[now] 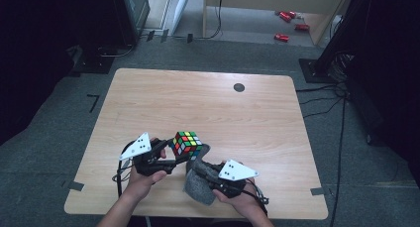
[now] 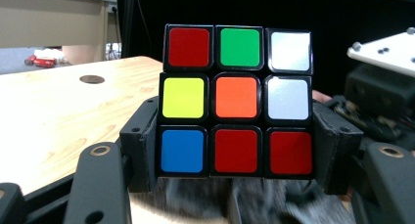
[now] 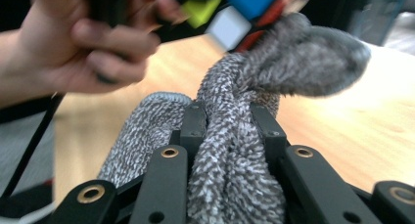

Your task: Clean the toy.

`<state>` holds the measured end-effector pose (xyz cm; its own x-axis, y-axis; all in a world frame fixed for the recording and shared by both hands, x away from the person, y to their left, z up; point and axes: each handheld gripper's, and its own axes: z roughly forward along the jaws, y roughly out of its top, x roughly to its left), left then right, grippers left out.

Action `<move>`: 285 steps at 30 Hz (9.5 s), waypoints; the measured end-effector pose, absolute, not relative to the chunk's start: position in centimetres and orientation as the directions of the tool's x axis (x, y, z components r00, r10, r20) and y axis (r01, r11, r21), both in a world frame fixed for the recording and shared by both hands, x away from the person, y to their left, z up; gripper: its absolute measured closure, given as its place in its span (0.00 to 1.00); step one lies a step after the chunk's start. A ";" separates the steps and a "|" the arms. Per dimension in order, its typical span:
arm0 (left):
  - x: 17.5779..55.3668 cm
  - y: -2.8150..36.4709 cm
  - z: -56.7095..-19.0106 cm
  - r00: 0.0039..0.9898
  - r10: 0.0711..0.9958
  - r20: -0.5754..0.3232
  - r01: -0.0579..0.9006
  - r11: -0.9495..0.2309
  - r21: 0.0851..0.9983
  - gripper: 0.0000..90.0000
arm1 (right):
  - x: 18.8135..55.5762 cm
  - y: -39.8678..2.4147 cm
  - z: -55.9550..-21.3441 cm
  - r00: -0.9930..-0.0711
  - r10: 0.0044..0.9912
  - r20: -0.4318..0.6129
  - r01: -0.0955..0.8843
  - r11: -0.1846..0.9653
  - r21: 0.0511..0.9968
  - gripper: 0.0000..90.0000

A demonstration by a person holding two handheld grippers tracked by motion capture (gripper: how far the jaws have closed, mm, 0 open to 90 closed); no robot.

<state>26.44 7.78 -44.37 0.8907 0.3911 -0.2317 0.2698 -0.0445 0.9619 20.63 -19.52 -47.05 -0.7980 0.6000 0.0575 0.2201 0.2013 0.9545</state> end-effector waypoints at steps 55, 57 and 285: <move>27.5 7.9 -45.1 0.864 0.434 -0.256 0.332 -0.108 0.937 0.38 | 23.5 -26.7 -46.9 -0.512 0.856 0.069 0.281 0.091 0.955 0.26; 27.5 7.7 -45.0 0.862 0.436 -0.258 0.339 -0.118 0.933 0.38 | 23.2 -25.8 -46.7 -0.547 0.836 0.050 0.247 0.103 0.963 0.24; 24.5 2.6 -47.3 0.894 0.434 0.115 0.091 -0.426 0.900 0.37 | 21.1 -22.9 -44.2 -0.644 0.748 0.159 0.228 -0.011 0.974 0.81</move>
